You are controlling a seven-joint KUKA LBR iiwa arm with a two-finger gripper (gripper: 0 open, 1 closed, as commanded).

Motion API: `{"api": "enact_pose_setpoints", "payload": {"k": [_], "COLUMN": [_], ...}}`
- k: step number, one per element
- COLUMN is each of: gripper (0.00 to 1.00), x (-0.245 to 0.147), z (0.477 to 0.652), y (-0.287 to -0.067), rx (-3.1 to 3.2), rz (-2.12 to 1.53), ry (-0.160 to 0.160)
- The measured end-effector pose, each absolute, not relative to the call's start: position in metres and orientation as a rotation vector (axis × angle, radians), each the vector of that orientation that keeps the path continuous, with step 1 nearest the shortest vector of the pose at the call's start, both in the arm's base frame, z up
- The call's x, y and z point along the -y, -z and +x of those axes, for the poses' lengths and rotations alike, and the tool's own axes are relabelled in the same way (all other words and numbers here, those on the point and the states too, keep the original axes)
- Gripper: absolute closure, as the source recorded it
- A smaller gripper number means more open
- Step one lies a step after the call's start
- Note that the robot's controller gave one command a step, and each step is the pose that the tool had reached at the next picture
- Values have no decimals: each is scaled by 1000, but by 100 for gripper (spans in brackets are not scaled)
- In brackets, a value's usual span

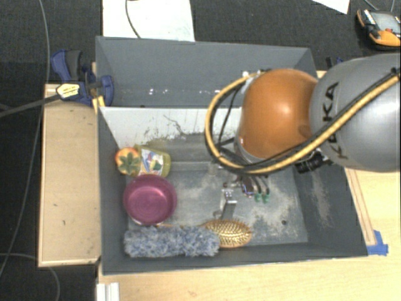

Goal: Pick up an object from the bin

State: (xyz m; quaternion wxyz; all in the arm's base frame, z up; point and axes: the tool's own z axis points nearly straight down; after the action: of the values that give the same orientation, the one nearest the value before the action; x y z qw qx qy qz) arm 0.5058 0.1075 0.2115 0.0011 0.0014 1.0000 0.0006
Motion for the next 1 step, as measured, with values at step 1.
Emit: {"api": "enact_pose_setpoints", "payload": {"k": [1], "gripper": [0], "x": [-139], "z": [489], "y": [-121], "rx": [-3112], "rz": [-397], "ry": [-2]}}
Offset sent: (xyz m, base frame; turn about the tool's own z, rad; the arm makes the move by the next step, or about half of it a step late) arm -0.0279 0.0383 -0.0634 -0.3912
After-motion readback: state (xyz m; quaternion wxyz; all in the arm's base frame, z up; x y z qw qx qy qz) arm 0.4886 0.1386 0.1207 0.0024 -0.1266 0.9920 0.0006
